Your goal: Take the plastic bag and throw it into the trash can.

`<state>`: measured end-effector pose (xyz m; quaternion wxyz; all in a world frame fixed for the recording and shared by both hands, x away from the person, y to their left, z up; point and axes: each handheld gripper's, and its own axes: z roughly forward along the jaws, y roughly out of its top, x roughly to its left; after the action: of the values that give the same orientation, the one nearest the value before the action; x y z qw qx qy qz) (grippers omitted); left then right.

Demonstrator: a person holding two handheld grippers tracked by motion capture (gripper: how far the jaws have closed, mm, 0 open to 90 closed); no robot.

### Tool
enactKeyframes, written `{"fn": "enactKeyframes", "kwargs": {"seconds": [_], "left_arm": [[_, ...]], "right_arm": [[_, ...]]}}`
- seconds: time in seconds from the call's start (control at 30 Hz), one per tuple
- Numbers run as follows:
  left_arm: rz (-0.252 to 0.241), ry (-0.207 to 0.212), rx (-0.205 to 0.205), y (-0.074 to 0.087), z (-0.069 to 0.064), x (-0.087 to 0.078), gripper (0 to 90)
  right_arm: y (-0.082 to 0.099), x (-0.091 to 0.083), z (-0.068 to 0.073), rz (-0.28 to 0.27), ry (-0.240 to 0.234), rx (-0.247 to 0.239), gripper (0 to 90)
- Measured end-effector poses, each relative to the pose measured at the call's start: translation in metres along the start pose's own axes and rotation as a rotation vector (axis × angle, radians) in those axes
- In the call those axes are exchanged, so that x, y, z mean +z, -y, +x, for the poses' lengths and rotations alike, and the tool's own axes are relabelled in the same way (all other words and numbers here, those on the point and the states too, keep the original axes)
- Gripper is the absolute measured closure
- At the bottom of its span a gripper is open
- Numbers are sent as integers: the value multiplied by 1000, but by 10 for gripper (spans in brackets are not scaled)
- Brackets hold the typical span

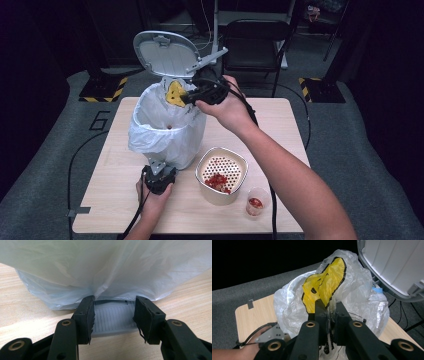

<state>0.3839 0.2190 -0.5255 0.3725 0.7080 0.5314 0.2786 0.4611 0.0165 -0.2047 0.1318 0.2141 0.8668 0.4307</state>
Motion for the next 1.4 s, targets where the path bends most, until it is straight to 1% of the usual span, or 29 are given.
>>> {"fn": "enactKeyframes", "kwargs": {"seconds": [0.03,0.2,0.27,0.3,0.37,0.4,0.47,0.57,0.63,0.67,0.7,0.73,0.77,0.8,0.87,0.9,0.97,1.03,1.1,1.17,1.27,1.3,1.33,1.37,1.4], "left_arm": [[-8,-11,6,0,0,0,505],[-3,-8,6,0,0,0,505],[-3,-9,6,0,0,0,505],[-1,-8,9,0,1,0,505],[0,-7,9,0,1,0,505],[0,-7,9,0,1,0,505],[-1,-8,8,0,1,0,505],[-2,-8,7,0,0,0,505],[-1,-7,7,0,0,0,505],[-3,-8,6,0,0,0,505],[-3,-8,7,0,0,0,505],[-3,-8,6,0,0,0,505],[-2,-8,7,0,0,0,505],[-3,-8,6,0,0,0,505],[-2,-8,7,0,0,0,505],[-2,-7,6,0,0,0,505],[-1,-8,7,0,0,0,505],[0,-8,8,0,1,0,505],[1,-8,9,0,1,0,505],[-2,-9,8,0,0,0,505],[-2,-7,5,0,0,0,505],[-2,-9,6,0,0,0,504],[0,-8,10,0,1,0,504],[-3,-9,5,0,0,0,505],[-3,-1,0,0,0,0,505]], "right_arm": [[-3,7,0,-3,4,-1,845],[-7,27,2,9,16,4,843],[-9,34,2,25,21,11,843],[-9,37,1,20,26,16,843],[-10,43,1,18,35,27,843],[-10,43,1,18,35,27,843],[-10,51,-1,11,45,42,841],[-10,54,-3,13,47,48,840],[-9,58,-5,12,61,60,777],[-9,61,-6,2,65,56,700],[-8,64,-6,9,70,75,608],[-8,67,-6,11,84,70,551],[-7,69,-5,7,110,63,496],[-6,70,-4,3,123,52,467],[-5,71,-4,0,124,56,457],[-4,72,-3,-11,127,55,434],[-3,70,-2,-24,123,60,434],[-2,68,-2,-24,120,55,436],[0,63,-2,-22,121,27,443],[1,60,-1,-22,119,27,443],[9,49,-1,-19,118,22,443],[14,43,-1,-35,121,17,443],[14,43,-1,-35,121,17,443],[21,36,-2,-35,125,2,443],[23,33,-2,-32,128,7,444]]}}
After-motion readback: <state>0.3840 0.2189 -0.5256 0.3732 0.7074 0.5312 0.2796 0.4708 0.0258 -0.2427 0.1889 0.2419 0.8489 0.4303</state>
